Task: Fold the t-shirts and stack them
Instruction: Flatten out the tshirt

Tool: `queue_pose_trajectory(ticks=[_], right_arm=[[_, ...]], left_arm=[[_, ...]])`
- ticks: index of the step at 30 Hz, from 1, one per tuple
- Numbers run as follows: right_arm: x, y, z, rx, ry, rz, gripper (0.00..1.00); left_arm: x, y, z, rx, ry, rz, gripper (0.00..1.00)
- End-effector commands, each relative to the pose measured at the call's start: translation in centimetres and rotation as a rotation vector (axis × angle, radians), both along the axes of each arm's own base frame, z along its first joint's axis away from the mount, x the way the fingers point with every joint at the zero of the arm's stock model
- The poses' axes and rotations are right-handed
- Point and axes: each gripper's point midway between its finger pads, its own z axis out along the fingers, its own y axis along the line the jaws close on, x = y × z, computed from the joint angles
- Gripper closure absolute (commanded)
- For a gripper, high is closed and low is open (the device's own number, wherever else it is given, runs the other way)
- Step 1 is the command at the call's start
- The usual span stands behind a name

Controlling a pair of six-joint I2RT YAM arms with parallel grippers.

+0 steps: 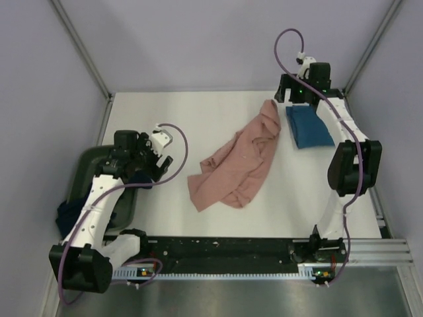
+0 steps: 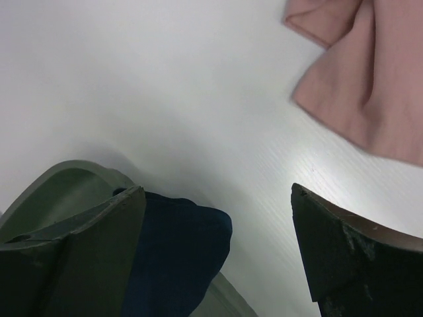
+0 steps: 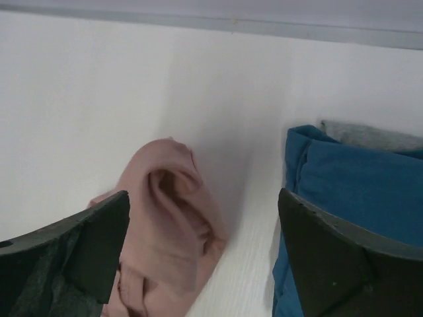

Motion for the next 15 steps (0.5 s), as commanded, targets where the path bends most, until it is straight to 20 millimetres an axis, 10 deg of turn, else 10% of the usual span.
queue_pose_trajectory(ticks=[1, 7, 13, 15], right_arm=[[-1.0, -0.8, 5.4, -0.060, -0.029, -0.094, 0.01], [-12.2, 10.1, 6.7, -0.249, -0.256, 0.345, 0.01], [-31.6, 25.2, -1.7, -0.247, -0.260, 1.125, 0.03], [-34.7, 27.8, -4.8, -0.300, -0.204, 1.232, 0.05]], left_arm=[[0.1, 0.6, -0.7, 0.040, 0.013, 0.020, 0.04], [2.2, 2.5, -0.5, 0.049, -0.027, 0.189, 0.01], [3.6, 3.5, -0.8, 0.004, 0.007, 0.288, 0.01], [3.6, 3.7, -0.7, 0.008, 0.010, 0.295, 0.01]])
